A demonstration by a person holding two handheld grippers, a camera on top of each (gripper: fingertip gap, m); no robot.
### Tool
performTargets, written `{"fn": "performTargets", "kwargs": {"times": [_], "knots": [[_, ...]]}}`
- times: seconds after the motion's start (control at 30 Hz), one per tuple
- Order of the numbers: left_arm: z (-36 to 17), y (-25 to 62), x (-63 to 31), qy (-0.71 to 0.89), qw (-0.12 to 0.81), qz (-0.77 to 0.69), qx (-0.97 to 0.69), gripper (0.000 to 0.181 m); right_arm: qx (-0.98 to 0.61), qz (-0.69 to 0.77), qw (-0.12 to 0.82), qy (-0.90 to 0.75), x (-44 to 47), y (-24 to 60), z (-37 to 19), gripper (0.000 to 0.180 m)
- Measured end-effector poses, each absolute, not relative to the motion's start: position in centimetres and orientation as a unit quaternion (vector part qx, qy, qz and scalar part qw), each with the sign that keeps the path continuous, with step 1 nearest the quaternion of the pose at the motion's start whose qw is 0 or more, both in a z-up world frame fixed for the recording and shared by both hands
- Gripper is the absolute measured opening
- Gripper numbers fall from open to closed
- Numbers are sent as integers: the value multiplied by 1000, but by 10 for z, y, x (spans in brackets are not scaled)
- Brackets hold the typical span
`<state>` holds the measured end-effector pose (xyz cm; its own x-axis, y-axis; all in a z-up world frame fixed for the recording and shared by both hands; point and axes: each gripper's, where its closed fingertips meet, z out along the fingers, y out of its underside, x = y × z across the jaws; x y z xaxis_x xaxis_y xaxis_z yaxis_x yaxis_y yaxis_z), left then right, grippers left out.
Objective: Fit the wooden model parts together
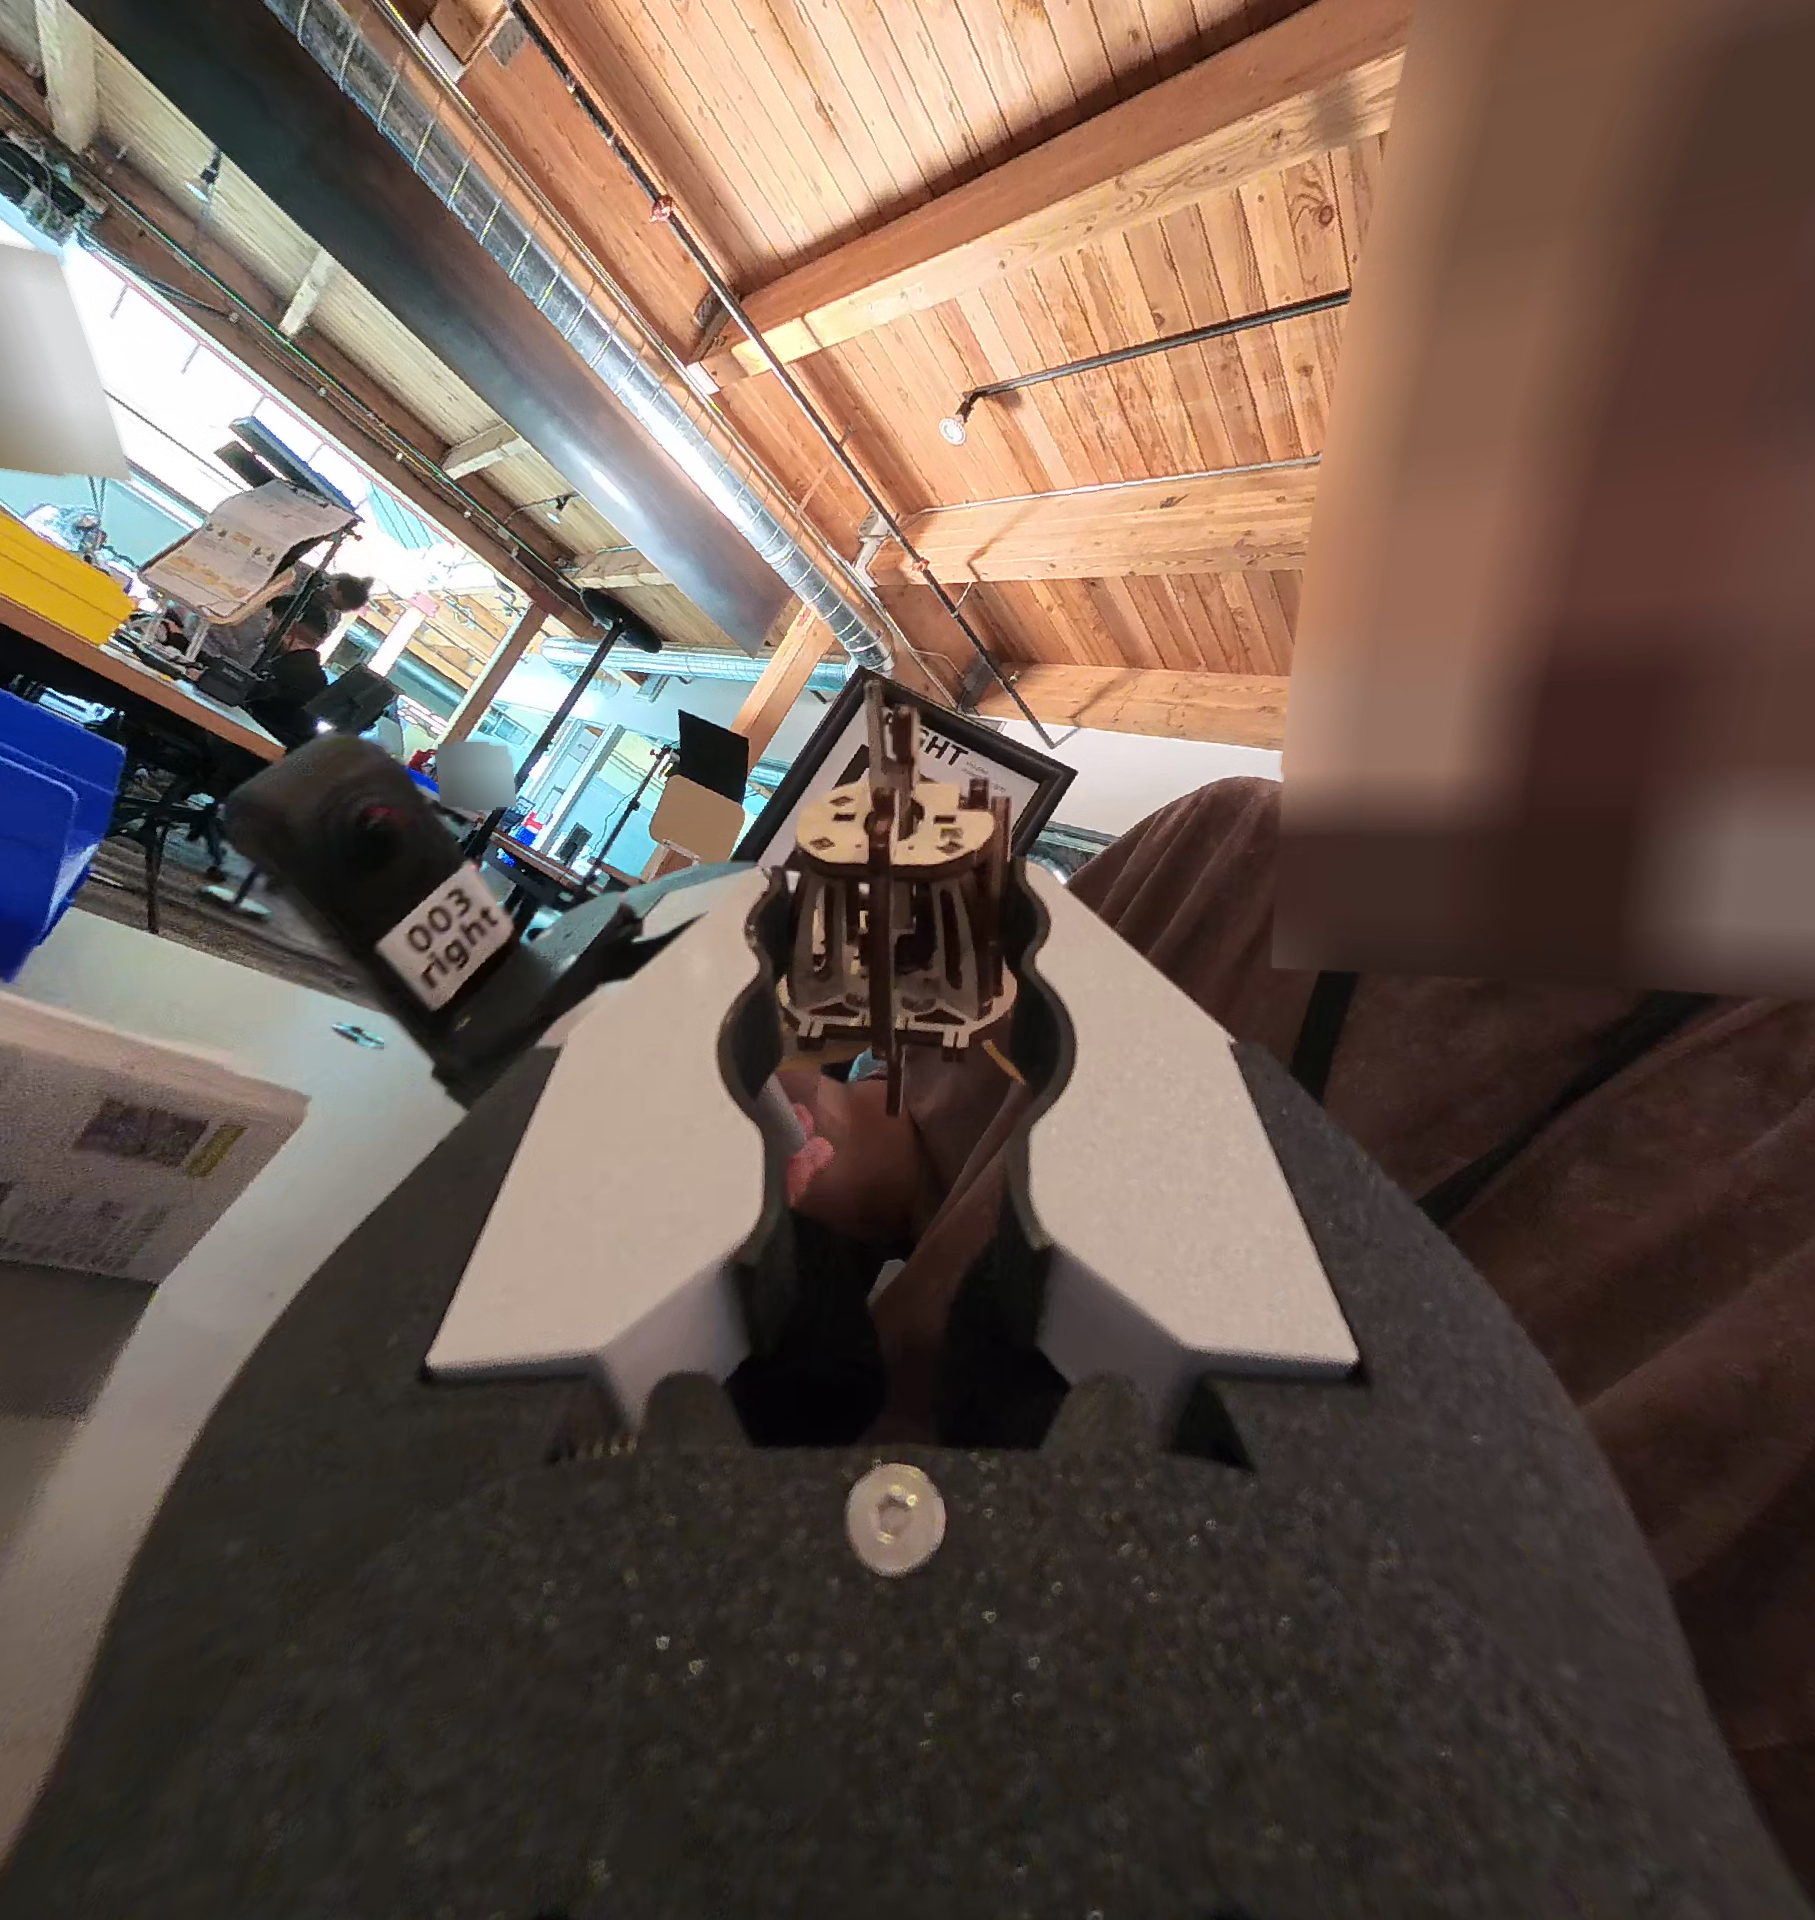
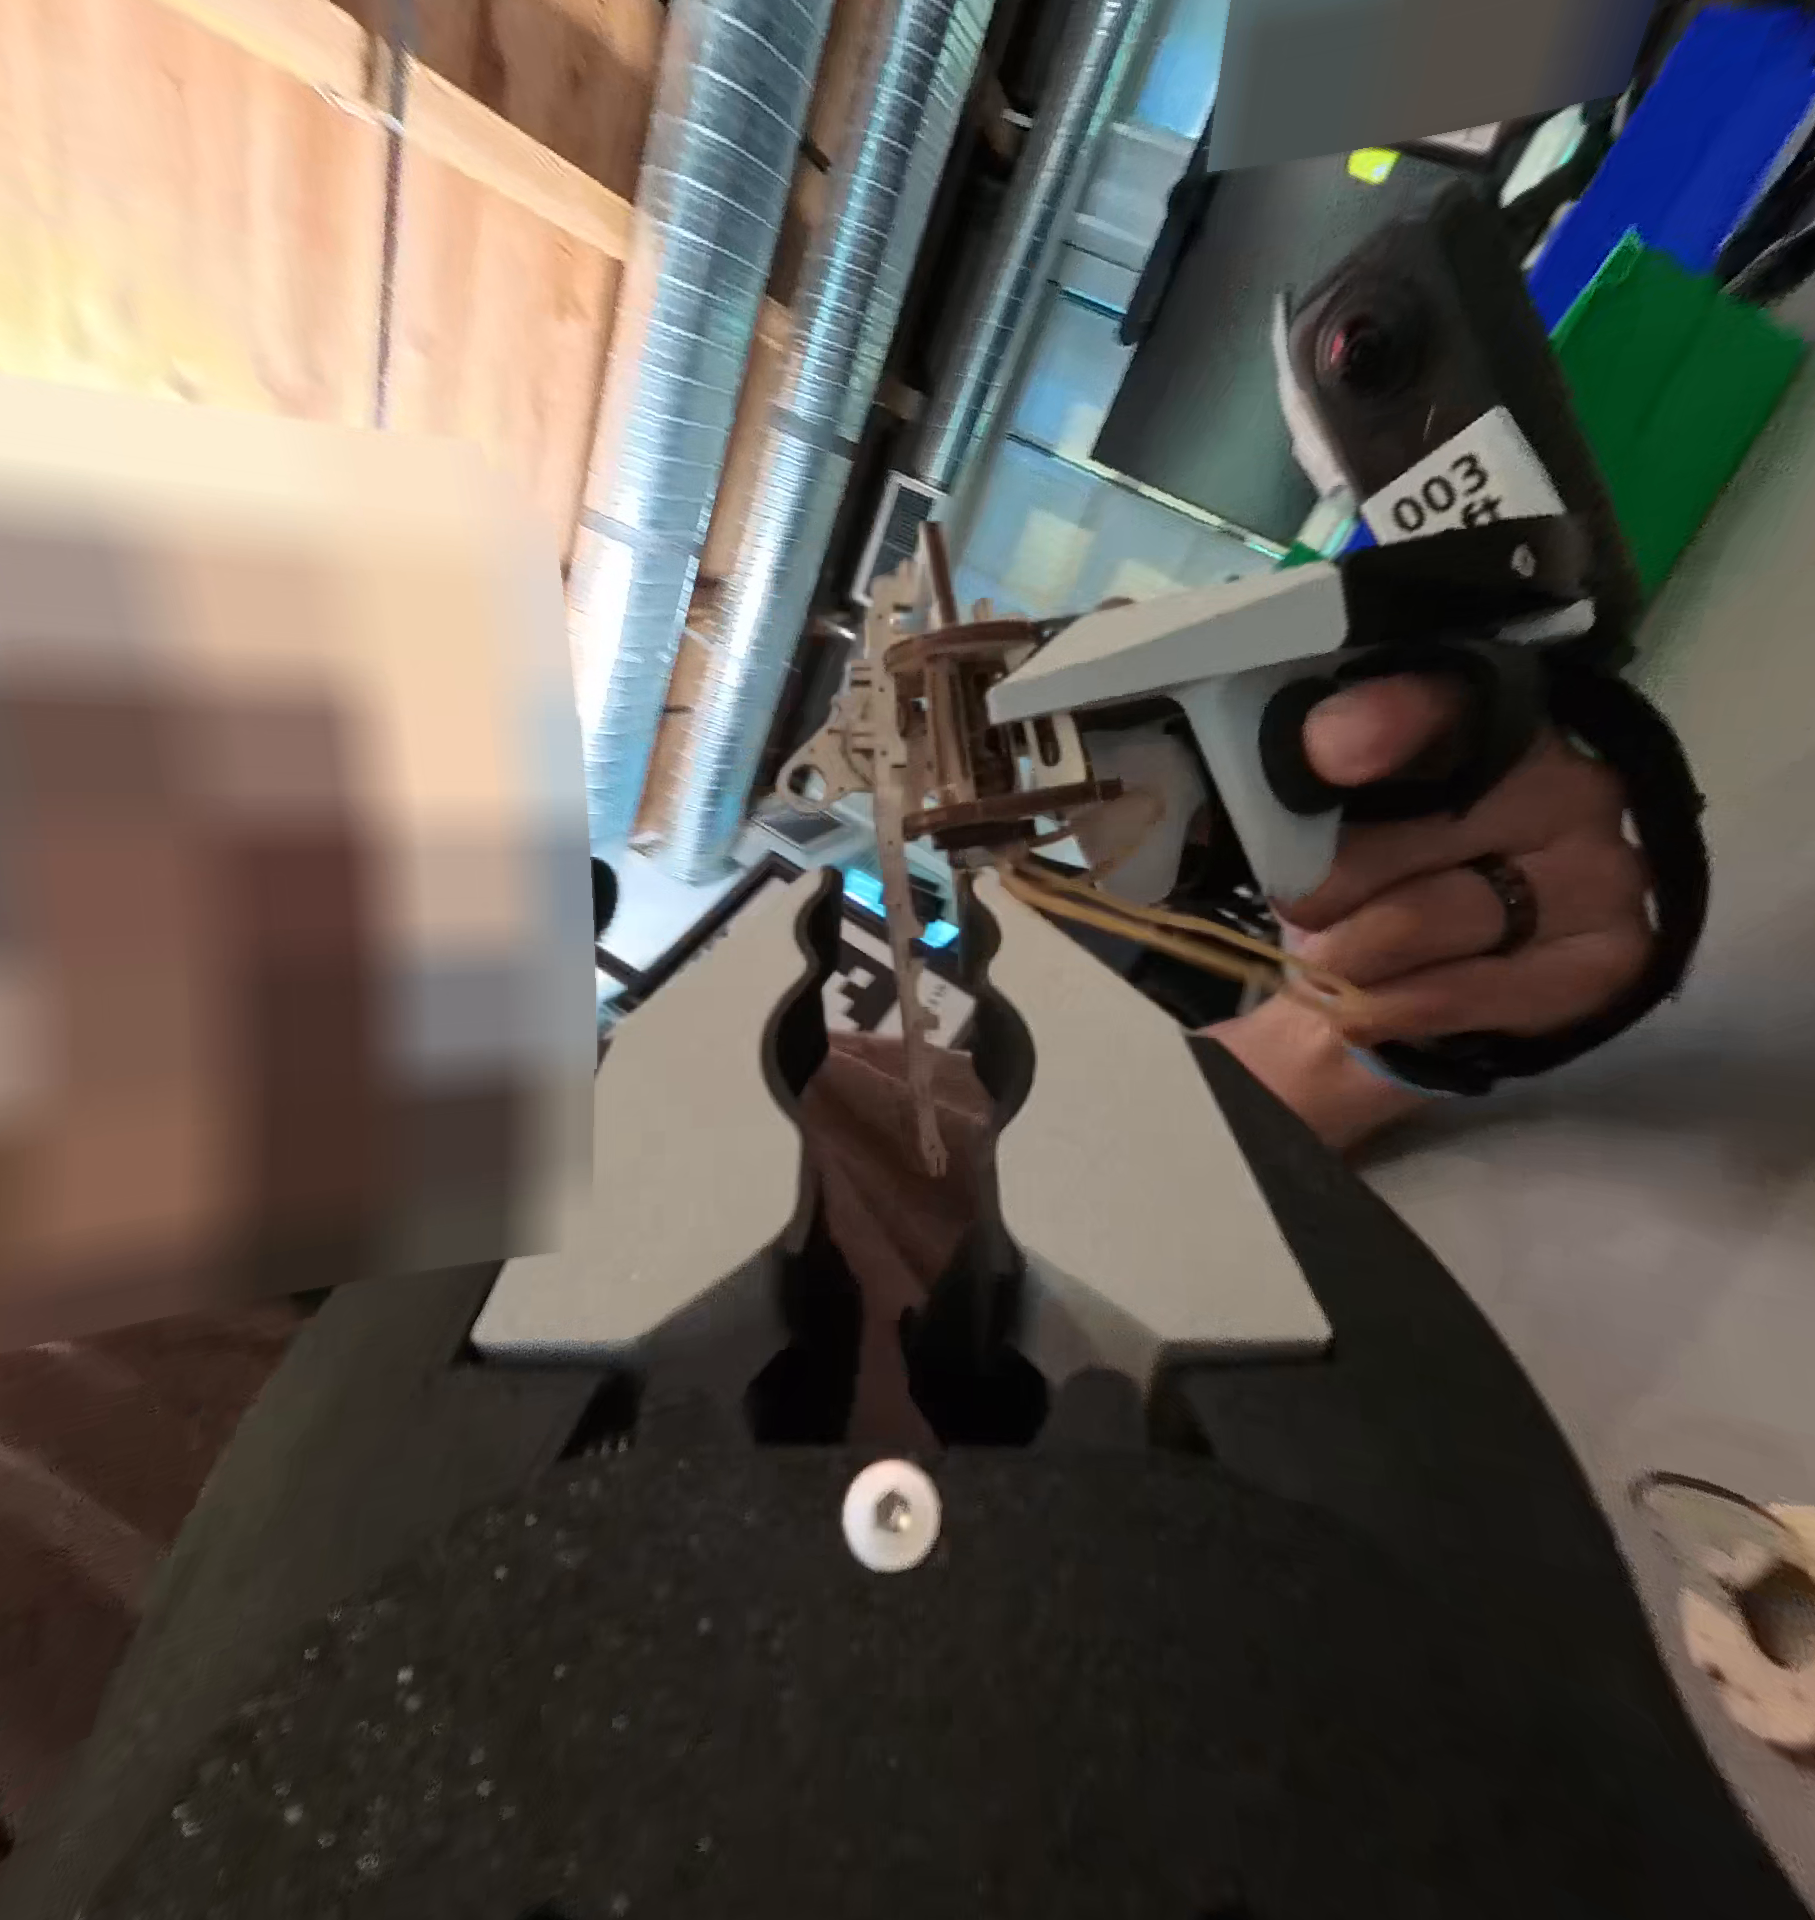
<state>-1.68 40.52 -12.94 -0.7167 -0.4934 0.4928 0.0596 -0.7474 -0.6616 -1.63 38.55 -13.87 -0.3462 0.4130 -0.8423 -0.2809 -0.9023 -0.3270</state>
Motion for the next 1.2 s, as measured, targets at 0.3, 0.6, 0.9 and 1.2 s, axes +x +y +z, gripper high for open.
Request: {"fn": "performTargets", "kwargs": {"times": [0.3,0.6,0.9,1.2], "knots": [[-142,407,-7,331,158,-850,-379,39,-686,593,377,-187,14,397,-155,14],[-154,409,-1,345,168,-826,-413,38,-733,375,504,-263,70,398,-153,18],[-170,408,12,354,164,-809,-439,38,-773,289,536,-177,139,362,-218,26],[-170,406,11,354,158,-813,-435,38,-788,299,514,-161,150,368,-232,24]]}}
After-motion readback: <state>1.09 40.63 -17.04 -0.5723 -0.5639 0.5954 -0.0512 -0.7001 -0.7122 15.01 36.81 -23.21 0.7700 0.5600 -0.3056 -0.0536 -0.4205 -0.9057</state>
